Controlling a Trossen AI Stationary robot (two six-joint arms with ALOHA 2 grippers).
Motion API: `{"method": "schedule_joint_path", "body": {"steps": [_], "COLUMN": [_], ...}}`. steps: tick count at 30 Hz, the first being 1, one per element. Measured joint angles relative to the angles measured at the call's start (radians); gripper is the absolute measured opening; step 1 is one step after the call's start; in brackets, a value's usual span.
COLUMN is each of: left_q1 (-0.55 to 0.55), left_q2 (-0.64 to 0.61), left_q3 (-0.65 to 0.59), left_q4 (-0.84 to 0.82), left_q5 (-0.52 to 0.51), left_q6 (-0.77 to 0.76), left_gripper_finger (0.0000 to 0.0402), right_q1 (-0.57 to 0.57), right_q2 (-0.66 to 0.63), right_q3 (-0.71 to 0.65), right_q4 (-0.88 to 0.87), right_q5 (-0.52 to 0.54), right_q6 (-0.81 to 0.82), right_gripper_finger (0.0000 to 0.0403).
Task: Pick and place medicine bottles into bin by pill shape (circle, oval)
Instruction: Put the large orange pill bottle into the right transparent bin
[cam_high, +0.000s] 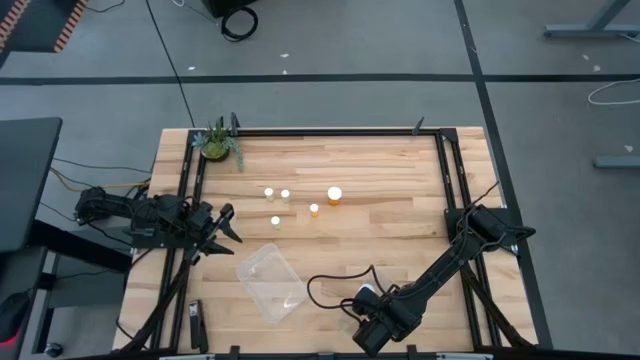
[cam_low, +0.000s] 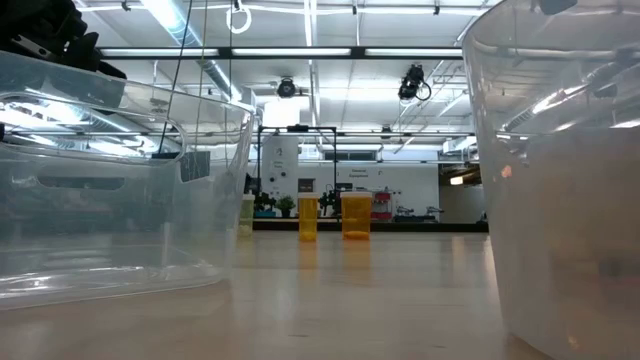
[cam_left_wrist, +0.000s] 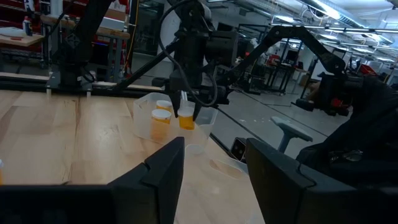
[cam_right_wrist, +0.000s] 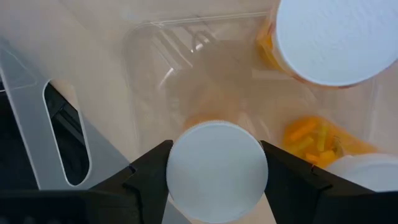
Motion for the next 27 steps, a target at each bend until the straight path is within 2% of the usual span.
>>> {"method": "schedule_joint_path", "body": {"steps": [6, 19, 27], "left_q1": [0.0, 0.0, 0.0], "left_q2": [0.0, 0.0, 0.0], "left_q3": [0.0, 0.0, 0.0], "left_q4": [0.0, 0.0, 0.0], "left_q5": [0.0, 0.0, 0.0], "left_q6": [0.0, 0.0, 0.0], "left_gripper_finger": [0.0178, 0.0178, 0.0178], "right_q1": [0.0, -0.002, -0.019], "right_q2": [0.0, 0.005, 0.004], "right_q3": [0.0, -0.004, 0.067], "right_q4": [-0.002, -0.023, -0.119], "right_q5": [0.002, 0.001, 0.009], "right_q6": [0.0, 0.007, 0.0], "right_gripper_finger": [0.0235, 0.0287, 0.0296]}}
